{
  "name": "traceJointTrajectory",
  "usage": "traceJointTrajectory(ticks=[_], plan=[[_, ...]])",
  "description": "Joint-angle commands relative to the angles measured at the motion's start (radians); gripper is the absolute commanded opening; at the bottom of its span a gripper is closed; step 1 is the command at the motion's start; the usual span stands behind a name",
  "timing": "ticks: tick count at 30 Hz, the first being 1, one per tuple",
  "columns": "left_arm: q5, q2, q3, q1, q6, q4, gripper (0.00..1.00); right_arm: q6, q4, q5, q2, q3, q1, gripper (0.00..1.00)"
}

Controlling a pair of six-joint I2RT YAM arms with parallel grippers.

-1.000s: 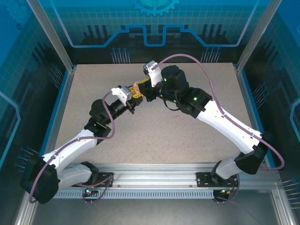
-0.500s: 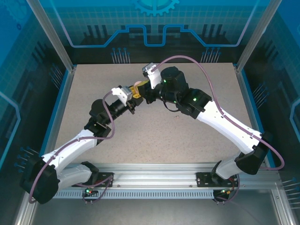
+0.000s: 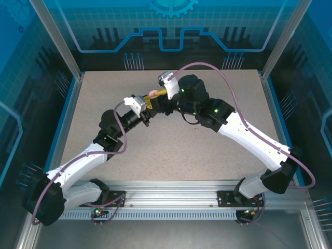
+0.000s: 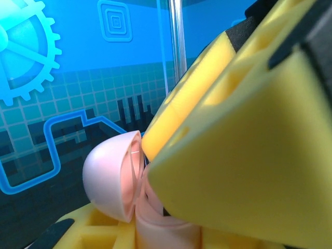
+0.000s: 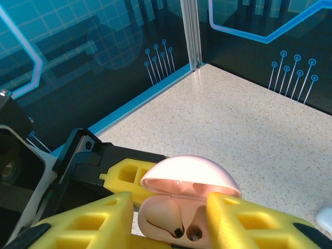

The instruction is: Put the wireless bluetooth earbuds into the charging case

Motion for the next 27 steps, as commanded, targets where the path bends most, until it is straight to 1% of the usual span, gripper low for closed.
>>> traceJointTrajectory(ticks=[1,4,7,9,11,14,18,22,24,27], plan=[[0.006,-0.02,0.035,-0.007,0.002,0.039,0.0,0.025,0.005,-0.019,-0.052,0.056,-0.019,0.47],[0.006,-0.02,0.033,-0.008,0.002,0.043,0.0,0.057,0.014,-0.02,-0.088,0.065,-0.035,0.57],[0.003,-0.02,0.032,-0.008,0.001,0.046,0.0,0.11,0.014,-0.026,-0.14,0.058,-0.081,0.64],[0.003,-0.02,0.032,-0.008,0.001,0.045,0.0,0.14,-0.002,-0.03,-0.167,0.043,-0.131,0.65],[0.0,-0.02,0.032,-0.007,0.001,0.049,0.0,0.182,-0.036,0.007,-0.188,0.015,-0.184,0.69],[-0.006,-0.021,0.032,-0.009,0.005,0.05,0.0,0.305,-0.127,0.067,-0.193,-0.045,-0.291,0.71],[-0.004,-0.023,0.034,-0.009,0.01,0.048,0.0,0.423,-0.291,0.109,-0.114,-0.106,-0.386,0.72],[-0.004,-0.026,0.036,-0.007,0.011,0.044,0.0,0.498,-0.427,0.155,0.024,-0.115,-0.412,0.71],[0.0,-0.027,0.035,-0.008,0.011,0.045,0.0,0.547,-0.459,0.174,0.095,-0.128,-0.419,0.7],[-0.003,-0.029,0.033,-0.009,0.013,0.043,0.0,0.648,-0.464,0.162,0.188,-0.161,-0.431,0.68]])
